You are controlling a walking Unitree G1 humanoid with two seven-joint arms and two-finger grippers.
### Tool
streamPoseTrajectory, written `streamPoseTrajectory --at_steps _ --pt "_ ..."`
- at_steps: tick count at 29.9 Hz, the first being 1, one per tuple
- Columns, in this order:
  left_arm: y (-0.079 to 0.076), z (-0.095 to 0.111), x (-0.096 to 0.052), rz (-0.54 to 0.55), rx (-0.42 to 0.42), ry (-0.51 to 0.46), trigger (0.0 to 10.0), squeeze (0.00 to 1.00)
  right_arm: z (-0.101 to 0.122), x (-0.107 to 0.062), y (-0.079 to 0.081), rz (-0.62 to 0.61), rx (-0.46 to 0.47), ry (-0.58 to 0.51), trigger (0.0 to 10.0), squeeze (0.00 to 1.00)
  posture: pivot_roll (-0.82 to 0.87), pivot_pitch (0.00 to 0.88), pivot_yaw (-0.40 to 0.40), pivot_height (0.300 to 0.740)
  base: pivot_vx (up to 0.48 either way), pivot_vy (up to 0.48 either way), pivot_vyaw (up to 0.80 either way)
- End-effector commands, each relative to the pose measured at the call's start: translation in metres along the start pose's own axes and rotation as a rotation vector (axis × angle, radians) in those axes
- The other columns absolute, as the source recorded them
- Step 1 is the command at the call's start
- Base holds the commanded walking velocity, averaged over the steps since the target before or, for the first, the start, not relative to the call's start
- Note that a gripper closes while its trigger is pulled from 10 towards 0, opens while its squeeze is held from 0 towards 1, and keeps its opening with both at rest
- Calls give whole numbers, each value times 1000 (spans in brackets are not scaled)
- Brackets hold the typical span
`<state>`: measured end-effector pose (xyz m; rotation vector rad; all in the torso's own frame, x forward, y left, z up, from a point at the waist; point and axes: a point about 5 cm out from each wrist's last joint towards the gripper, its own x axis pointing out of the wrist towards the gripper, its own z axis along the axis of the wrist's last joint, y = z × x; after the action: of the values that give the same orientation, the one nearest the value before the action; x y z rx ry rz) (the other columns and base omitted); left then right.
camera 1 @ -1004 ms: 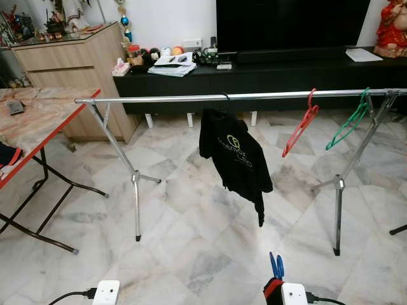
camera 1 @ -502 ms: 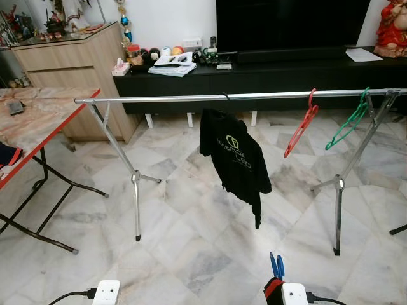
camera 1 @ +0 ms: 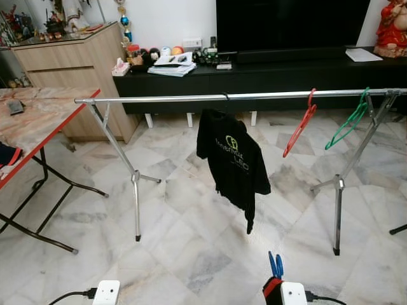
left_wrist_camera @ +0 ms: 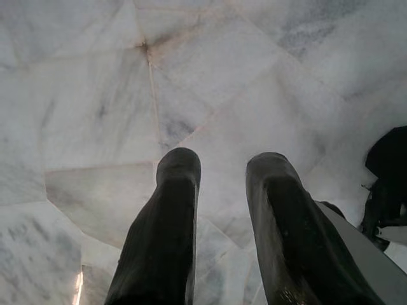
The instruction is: Hang hanger
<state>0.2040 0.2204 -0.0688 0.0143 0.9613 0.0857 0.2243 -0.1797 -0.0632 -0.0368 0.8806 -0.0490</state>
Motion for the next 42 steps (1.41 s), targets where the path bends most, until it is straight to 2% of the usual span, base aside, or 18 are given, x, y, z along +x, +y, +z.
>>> streamPoseTrajectory --at_steps 1,6,11,13,18,20,21,22,23,26,27,29,35,36,37,38,39,42 --pt "5 1 -1 24 0 -17 10000 0 23 2 8 28 -2 -99 10000 0 -70 0 95 740 0 0 0" --pt "5 5 -1 44 -42 -88 10000 0 38 2 2 24 -2 -154 10000 0 -62 0 92 740 0 0 0" --pt "4 11 -2 24 -27 -146 10000 0 51 2 -1 32 -31 -190 10000 0 -58 0 89 740 0 0 0" --pt "2 15 -2 -6 7 -184 10000 0 66 2 -4 51 -93 -215 10000 0 -58 0 87 740 0 0 0" --pt "-8 23 -3 -156 201 -209 10000 0 122 -3 -2 137 -341 -318 10000 0 -64 0 83 740 0 0 0" --pt "-11 24 -3 -191 275 -204 10000 0 135 -5 2 176 -431 -332 10000 0 -64 0 75 740 0 0 0" --pt "-11 24 -3 -191 275 -204 10000 0 135 -5 2 176 -431 -332 10000 0 -64 0 75 740 0 0 0" --pt "-13 24 -3 -215 324 -201 10000 0 145 -7 5 214 -476 -347 10000 0 -62 1 72 740 0 0 0" --pt "-17 25 -4 -256 398 -197 10000 0 168 -15 15 328 -529 -400 10000 0 -53 5 65 740 0 0 0" --pt "-17 25 -4 -256 398 -197 10000 0 168 -15 15 328 -529 -400 10000 0 -53 5 65 740 0 0 0" --pt "-20 26 -4 -294 463 -204 10000 0 185 -23 23 437 -601 -429 10000 0 -46 10 50 740 0 0 0" --pt "-23 27 -5 -315 503 -220 10000 0 195 -29 28 513 -672 -430 10000 0 -42 11 45 740 0 0 0" --pt "-25 30 -6 -313 580 -252 10000 0 212 -42 37 649 -841 -435 10000 0 -36 17 31 740 0 0 0" --pt "-35 87 -9 -347 594 -391 10000 0 215 -45 40 678 -861 -447 10000 0 -37 17 30 740 0 0 0" --pt "-43 129 -17 -376 607 -496 10000 0 217 -47 41 697 -875 -455 10000 0 -39 18 27 740 0 0 0" --pt "-50 158 -26 -403 619 -579 10000 0 219 -49 42 715 -889 -461 10000 0 -39 18 27 740 0 0 0" --pt "-54 176 -33 -420 633 -641 10000 0 222 -51 44 741 -914 -466 10000 0 -38 18 25 740 0 0 0" --pt "-55 184 -37 -398 625 -695 10000 0 229 -59 50 808 -966 -488 10000 0 -36 19 20 740 0 0 0"
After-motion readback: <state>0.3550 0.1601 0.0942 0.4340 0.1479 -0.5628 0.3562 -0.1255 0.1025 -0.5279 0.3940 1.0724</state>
